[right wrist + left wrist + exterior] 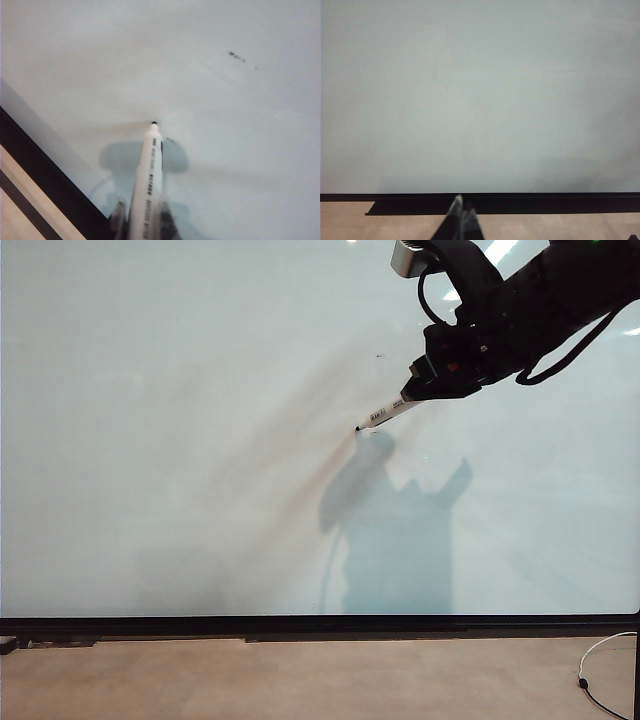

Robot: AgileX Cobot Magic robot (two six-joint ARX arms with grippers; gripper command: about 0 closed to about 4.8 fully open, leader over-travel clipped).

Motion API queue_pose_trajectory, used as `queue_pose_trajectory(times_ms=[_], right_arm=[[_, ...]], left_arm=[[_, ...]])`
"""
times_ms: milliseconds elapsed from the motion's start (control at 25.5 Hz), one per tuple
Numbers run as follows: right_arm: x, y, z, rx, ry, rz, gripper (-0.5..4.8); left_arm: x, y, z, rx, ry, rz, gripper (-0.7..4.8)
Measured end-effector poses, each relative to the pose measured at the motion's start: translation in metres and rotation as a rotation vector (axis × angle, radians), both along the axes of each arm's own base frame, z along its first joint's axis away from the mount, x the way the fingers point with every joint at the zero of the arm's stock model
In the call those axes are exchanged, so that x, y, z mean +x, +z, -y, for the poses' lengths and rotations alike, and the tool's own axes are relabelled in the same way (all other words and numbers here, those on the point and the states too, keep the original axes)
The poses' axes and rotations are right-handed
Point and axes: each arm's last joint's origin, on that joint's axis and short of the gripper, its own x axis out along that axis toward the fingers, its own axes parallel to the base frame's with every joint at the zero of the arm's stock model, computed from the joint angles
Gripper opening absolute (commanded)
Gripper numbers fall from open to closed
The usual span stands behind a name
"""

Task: Pick up the pen on the shelf to the right of the whiteboard and draw a rectangle.

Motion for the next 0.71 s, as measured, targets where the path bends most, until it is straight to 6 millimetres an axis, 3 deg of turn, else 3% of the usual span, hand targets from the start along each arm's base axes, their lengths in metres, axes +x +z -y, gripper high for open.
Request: queue_pose_trajectory(times_ms=[705], right_arm=[[0.0002,0.0004,0.0001,-0.006,-0.006,0.008,-0.05]], left_arm=[[0.0,0.0,0.0,0.0,0.0,0.0,-0.04]])
